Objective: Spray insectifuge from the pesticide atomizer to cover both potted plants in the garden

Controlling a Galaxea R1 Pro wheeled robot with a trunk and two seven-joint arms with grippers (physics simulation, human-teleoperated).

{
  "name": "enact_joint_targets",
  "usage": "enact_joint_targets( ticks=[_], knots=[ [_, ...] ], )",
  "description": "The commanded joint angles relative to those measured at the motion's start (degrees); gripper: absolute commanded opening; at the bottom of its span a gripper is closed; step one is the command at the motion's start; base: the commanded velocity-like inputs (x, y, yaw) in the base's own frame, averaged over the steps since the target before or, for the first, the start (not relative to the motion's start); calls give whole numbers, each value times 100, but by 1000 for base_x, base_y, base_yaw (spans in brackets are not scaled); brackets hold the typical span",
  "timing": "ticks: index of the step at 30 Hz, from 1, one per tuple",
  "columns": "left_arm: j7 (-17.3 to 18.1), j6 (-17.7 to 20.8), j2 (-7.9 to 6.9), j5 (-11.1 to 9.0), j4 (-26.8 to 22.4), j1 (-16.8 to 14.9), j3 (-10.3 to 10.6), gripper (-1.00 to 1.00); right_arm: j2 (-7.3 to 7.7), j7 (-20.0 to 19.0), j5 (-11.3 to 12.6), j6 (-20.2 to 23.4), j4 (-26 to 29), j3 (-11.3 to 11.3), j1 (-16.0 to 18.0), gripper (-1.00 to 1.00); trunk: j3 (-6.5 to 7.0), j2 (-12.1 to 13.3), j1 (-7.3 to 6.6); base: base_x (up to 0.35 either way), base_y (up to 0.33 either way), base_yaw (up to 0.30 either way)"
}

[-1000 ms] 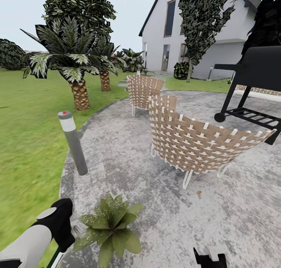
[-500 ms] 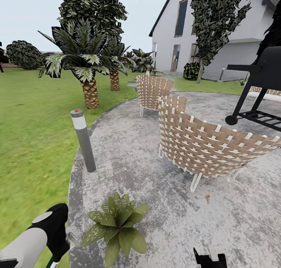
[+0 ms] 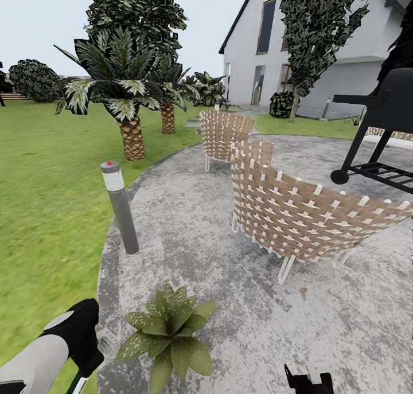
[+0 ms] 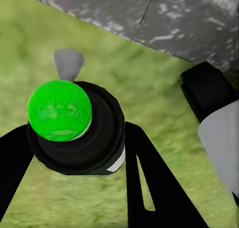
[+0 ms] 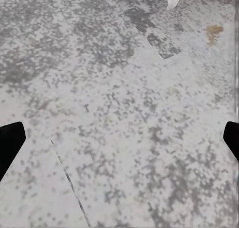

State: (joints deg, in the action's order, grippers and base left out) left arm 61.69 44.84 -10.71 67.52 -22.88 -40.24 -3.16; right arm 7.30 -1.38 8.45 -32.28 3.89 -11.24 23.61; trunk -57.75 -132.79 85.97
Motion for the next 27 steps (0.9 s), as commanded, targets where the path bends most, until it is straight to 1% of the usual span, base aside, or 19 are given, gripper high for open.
enact_joint_targets(
  ticks=[1, 5, 10, 14, 24, 27],
  knots=[
    [34, 26, -14, 27, 14, -2, -40, -100, 0, -14, 60, -15, -4, -45, 3, 100, -5, -2, -1, 18, -220, 0],
    [21, 17, -12, 10, -13, -2, -38, -100, 1, -12, 60, -15, -2, -45, 3, 100, -5, -2, -1, -121, -218, 0],
    [-7, 22, 12, 7, -49, -2, -44, -100, 7, -11, 53, -22, -11, -45, 3, 100, -5, -2, -1, -25, -57, 0],
    [-8, 25, 17, 7, -58, -3, -45, -100, 18, -11, 59, -17, -9, -43, 3, 100, -5, -2, -1, -24, -251, 0],
    [-12, 27, 17, 7, -58, -4, -53, -100, 8, -17, 60, -15, -2, -47, 3, 100, -5, -2, -1, -248, -176, 0],
    [-12, 33, 17, 7, -58, -4, -53, -100, -1, -23, 64, -21, -2, -46, 3, 100, -5, -2, -1, -66, -43, 0]
  ],
)
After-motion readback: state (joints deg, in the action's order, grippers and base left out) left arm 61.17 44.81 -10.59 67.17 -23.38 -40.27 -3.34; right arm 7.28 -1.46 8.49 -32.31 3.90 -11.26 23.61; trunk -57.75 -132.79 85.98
